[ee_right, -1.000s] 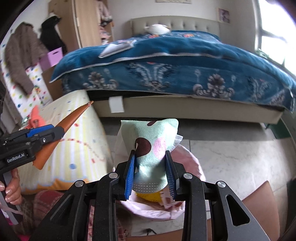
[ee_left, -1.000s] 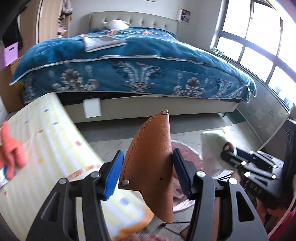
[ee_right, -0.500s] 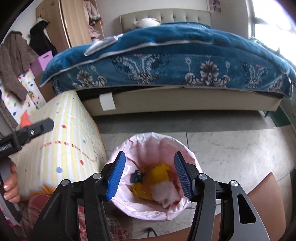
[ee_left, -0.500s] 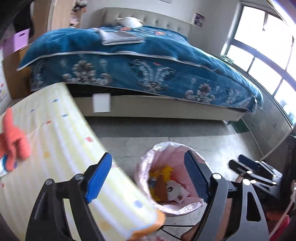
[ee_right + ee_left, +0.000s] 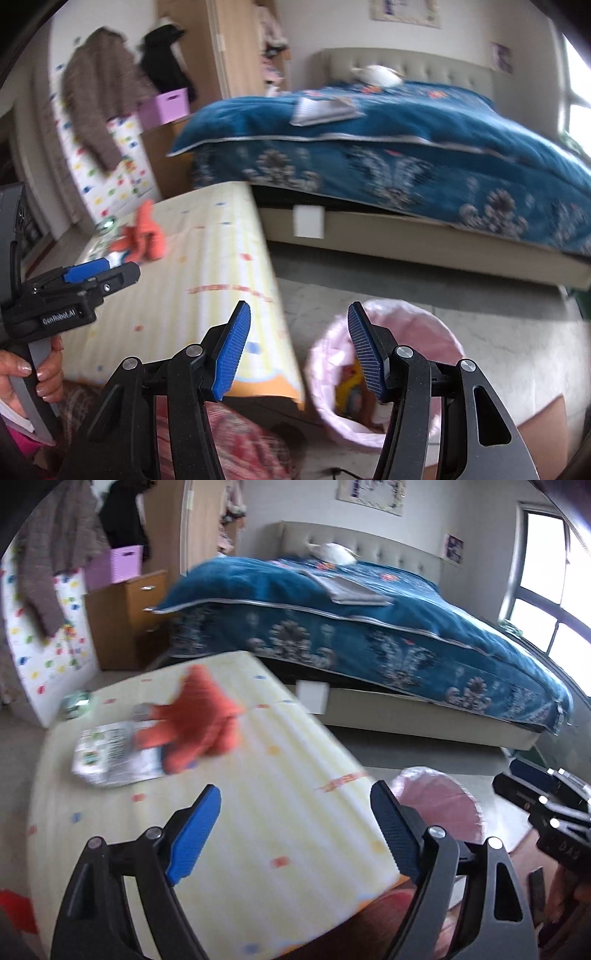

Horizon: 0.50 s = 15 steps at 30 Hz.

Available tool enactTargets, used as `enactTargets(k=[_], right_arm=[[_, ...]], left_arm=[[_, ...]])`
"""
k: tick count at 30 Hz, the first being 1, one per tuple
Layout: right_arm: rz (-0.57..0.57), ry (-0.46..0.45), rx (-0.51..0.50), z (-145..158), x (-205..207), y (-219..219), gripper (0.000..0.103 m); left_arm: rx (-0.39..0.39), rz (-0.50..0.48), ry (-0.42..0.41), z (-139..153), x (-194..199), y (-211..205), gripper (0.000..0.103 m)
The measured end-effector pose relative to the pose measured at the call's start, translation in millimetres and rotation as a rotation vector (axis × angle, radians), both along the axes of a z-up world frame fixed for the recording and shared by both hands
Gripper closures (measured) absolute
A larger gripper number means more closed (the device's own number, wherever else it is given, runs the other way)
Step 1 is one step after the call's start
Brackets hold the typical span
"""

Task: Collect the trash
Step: 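Swing both tools back over the table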

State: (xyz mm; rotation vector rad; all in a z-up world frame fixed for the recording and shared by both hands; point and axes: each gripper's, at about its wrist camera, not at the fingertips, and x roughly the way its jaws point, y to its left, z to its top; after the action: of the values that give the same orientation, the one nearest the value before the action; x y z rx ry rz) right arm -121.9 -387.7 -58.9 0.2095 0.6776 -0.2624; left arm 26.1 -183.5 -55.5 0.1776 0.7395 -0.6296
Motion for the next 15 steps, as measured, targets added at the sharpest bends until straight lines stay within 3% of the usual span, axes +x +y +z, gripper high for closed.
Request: enactTargets(k=[4,15], right_arm=[[0.095,-0.009,-0.034,9.9,26.5,40.2,0.047],[0.267,-0.024,-0.045,23.0,93.2,117.6,0.044]], left_arm=[[0.014,0.114,-0.055,7.1,6.6,45.7,0.022],[-0.011,0.343,-0.031,15.6,46.4,150.7,0.018]])
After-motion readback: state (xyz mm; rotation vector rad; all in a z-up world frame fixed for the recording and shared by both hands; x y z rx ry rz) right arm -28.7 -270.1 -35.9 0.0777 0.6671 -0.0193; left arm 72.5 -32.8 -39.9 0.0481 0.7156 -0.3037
